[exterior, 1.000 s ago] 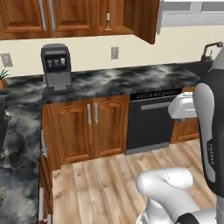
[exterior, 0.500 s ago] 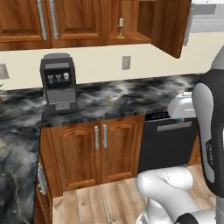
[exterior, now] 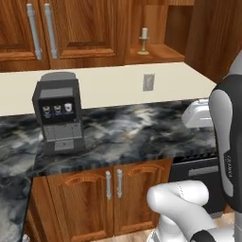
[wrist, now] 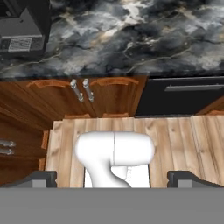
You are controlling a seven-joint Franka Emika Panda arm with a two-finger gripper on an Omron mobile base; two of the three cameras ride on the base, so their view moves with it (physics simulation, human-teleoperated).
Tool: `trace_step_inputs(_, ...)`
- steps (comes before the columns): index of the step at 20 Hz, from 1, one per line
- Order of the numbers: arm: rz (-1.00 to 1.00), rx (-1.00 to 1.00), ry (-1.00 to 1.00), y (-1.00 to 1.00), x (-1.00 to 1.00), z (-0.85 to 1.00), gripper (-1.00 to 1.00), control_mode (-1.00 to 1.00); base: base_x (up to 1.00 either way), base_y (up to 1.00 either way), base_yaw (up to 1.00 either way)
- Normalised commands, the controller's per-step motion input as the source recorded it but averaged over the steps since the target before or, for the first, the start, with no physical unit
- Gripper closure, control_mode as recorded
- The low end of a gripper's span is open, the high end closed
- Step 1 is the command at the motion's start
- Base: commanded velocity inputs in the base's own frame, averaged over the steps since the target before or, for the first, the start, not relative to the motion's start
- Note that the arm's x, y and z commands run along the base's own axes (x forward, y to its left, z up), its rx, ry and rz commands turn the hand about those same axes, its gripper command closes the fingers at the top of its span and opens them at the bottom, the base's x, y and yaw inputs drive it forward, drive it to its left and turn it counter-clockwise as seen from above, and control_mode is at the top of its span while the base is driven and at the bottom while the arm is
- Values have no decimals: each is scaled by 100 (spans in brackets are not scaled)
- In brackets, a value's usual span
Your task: Get the candle and the liquor from the cabinet and move them to the dining counter.
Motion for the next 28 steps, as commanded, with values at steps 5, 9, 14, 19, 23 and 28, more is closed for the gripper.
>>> trace_step_inputs(5,0,0,0,0,0,0,-100,100,43,-16,0)
trace_step_inputs(9,0,0,0,0,0,0,-100,100,2,-20,0)
trace_step_inputs(14,0,0,0,0,0,0,-100,100,11,-43,0)
trace_step_inputs(19,0,0,0,0,0,0,-100,100,37,-40,0)
trace_step_inputs(23,0,0,0,0,0,0,-100,100,53,-9,3)
trace_step_inputs(28,0,0,0,0,0,0,-100,100,54,0,5)
